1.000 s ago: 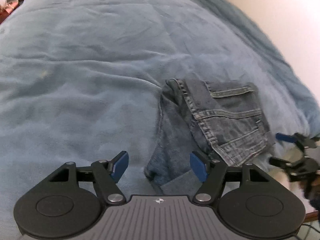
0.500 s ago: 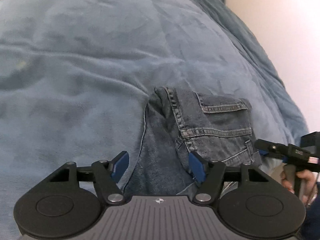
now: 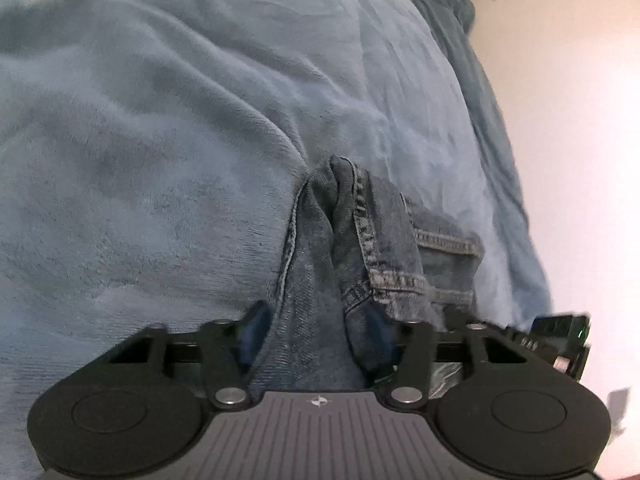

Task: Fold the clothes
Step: 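Grasp the folded shorts bundle with both grippers and lift it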

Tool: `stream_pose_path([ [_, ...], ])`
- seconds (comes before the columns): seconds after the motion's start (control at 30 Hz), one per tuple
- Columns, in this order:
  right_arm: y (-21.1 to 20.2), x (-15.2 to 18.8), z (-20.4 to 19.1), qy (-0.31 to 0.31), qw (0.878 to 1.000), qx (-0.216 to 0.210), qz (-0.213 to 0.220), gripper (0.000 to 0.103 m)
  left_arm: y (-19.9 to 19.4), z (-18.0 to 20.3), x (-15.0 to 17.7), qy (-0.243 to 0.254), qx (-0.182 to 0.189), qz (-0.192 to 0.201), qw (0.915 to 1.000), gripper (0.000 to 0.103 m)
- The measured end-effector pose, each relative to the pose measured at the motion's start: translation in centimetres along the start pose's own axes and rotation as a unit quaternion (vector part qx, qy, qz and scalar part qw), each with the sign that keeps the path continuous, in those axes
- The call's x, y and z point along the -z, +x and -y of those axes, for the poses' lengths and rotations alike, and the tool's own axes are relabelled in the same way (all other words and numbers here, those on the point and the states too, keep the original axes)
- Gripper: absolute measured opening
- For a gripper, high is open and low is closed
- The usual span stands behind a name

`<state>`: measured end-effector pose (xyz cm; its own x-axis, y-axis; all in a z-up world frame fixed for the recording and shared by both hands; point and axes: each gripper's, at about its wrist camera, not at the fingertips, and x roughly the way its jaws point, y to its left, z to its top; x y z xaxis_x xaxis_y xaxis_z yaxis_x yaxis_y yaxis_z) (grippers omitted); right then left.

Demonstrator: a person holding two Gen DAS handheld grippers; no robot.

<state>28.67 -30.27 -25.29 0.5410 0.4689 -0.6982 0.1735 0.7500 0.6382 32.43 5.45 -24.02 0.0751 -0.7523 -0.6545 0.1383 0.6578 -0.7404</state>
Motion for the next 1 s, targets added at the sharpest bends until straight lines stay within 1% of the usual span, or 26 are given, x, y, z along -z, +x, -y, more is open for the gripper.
stream_pose_path([
  [0.03,-0.1,0.2,-0.3,-0.001,1.000,0.003,0.007,0.033,0.1,-0.1,0.0,-0.001,-0.003,-0.001,1.0000,0.017],
  [0.1,-0.7,0.6,-0.9,-0.014,1.000,0.012,0.020,0.027,0.2,0.1,0.3,0.001,-0.014,0.002,0.9999,0.011],
  [0.13,-1.0,0.8,-1.3,-0.023,0.999,0.016,0.024,0.026,0.0,0.3,0.6,0.000,-0.009,0.005,0.9999,0.009],
  [0.23,-2.5,1.3,-2.9,-0.055,0.998,0.028,0.027,0.024,-1.4,1.5,1.2,0.003,0.010,0.018,0.9998,0.008],
  [0.3,-3.3,1.3,-4.5,-0.074,0.996,0.024,0.032,0.022,-2.2,2.4,1.6,0.002,0.016,0.026,0.9995,0.007],
  [0.37,-4.0,1.2,-6.4,-0.104,0.994,0.025,0.037,0.021,-2.9,3.1,2.2,0.002,0.013,0.034,0.9993,0.006],
  [0.47,-4.6,1.0,-9.6,-0.161,0.986,0.031,0.038,0.020,-4.1,3.9,3.2,0.001,0.005,0.052,0.9987,0.005],
  [0.57,-4.8,0.3,-13.1,-0.206,0.978,0.017,0.027,0.020,-6.6,4.1,4.4,-0.008,0.004,0.081,0.9966,0.005],
  [0.67,-4.4,-0.8,-17.5,-0.247,0.969,-0.002,0.010,0.020,-10.6,3.5,5.7,-0.034,0.007,0.125,0.9915,0.005],
  [0.7,-3.6,-1.3,-19.8,-0.263,0.965,-0.013,0.002,0.020,-12.3,3.2,6.3,-0.044,0.008,0.143,0.9887,0.005],
  [0.77,-2.3,-2.0,-24.0,-0.294,0.955,-0.037,-0.014,0.020,-16.1,2.3,7.5,-0.065,0.012,0.185,0.9804,0.005],
  [0.83,-0.4,-2.8,-29.1,-0.332,0.940,-0.068,-0.030,0.020,-20.0,1.5,8.6,-0.080,0.009,0.230,0.9698,0.005],
  [0.9,2.0,-3.6,-34.8,-0.370,0.922,-0.107,-0.047,0.020,-24.2,0.6,10.0,-0.094,0.001,0.279,0.9558,0.005],
  [1.0,6.7,-4.2,-43.1,-0.425,0.886,-0.174,-0.073,0.020,-29.7,-1.0,11.7,-0.119,-0.020,0.348,0.9299,0.005],
])
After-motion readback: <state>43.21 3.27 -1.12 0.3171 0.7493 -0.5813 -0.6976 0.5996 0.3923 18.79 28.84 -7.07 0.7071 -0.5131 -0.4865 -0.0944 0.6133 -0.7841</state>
